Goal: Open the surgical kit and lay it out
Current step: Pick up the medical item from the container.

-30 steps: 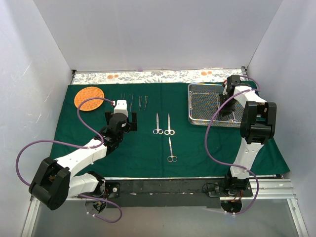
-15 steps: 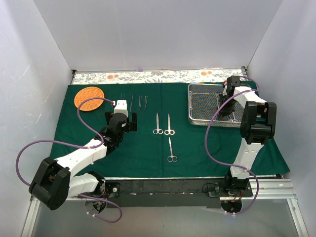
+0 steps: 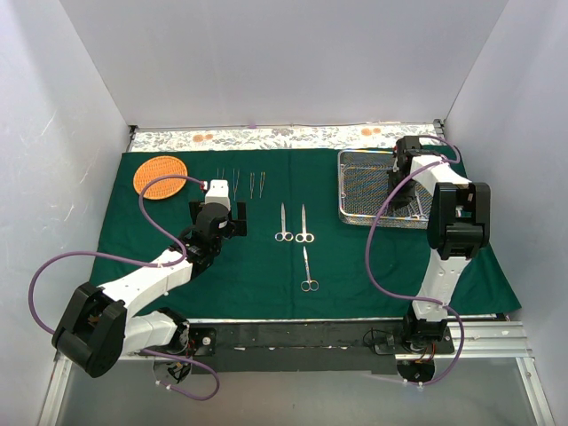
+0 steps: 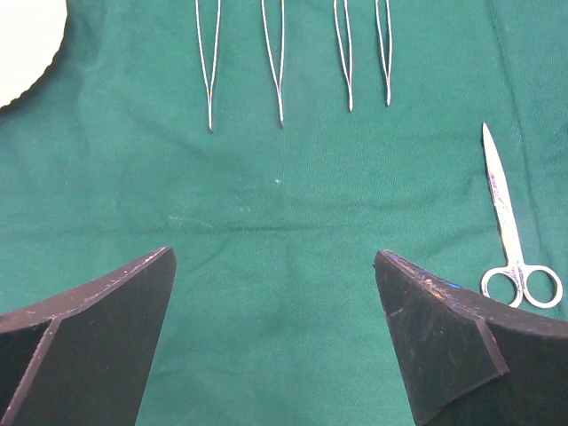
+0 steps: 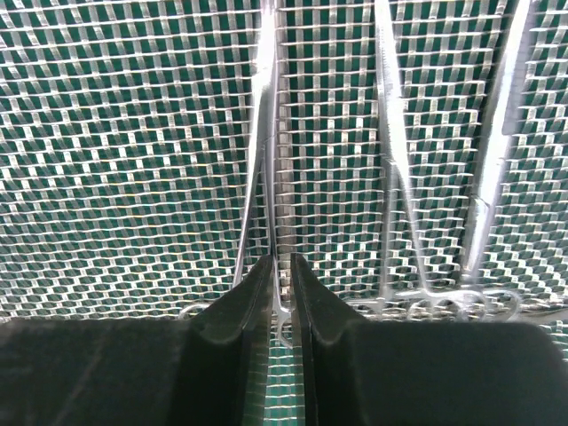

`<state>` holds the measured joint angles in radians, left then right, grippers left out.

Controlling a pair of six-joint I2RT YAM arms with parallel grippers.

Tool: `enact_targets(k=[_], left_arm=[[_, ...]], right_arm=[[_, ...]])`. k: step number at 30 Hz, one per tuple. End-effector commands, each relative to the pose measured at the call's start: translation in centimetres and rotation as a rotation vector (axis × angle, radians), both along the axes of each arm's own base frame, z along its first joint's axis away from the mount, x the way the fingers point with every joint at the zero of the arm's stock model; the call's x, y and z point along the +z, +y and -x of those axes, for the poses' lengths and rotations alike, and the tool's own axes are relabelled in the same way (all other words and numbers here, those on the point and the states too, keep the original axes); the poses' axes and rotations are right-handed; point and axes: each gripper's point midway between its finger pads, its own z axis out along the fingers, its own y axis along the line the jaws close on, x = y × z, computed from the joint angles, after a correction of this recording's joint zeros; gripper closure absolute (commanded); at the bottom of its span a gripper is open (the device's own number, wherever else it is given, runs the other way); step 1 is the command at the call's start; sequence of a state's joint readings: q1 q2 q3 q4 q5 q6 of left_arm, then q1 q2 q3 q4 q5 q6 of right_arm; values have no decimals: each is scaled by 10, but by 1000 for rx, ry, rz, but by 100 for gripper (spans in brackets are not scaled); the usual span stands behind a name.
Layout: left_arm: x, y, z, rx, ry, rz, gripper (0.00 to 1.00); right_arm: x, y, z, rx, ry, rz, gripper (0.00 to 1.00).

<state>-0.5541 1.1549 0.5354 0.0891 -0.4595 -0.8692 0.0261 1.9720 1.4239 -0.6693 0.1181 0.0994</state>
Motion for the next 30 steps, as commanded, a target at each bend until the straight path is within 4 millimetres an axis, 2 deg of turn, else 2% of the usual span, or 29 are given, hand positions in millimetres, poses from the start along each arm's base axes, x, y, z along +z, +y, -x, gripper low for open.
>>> enact_targets(k=[1, 4, 8, 11, 21, 22, 24, 27, 30], left_arm=[[3, -2, 0, -10, -8, -6, 5], [3, -2, 0, -12, -8, -7, 5], [2, -2, -1, -11, -3, -12, 5], [2, -2, -1, -11, 0, -13, 5], [-1, -3, -1, -15, 11, -17, 5], [-2, -2, 0, -11, 15, -19, 5], [-2, -2, 0, -11, 19, -20, 5], [-1, -3, 0, -11, 24, -17, 5], [7, -5, -2, -18, 22, -7, 5]], right_arm=[[-26, 11, 19, 0, 106, -44, 81], [-23, 19, 16, -3, 99, -87, 80], [-7, 17, 4, -11, 50, -83, 78], [-4, 14, 2, -8, 51, -59, 78], [-32, 28, 21, 45, 129, -38, 79], [-34, 29, 22, 47, 134, -40, 80], [-39, 30, 25, 47, 148, -43, 90], [-39, 30, 25, 48, 139, -40, 99], [-29, 30, 18, 45, 99, -45, 99]])
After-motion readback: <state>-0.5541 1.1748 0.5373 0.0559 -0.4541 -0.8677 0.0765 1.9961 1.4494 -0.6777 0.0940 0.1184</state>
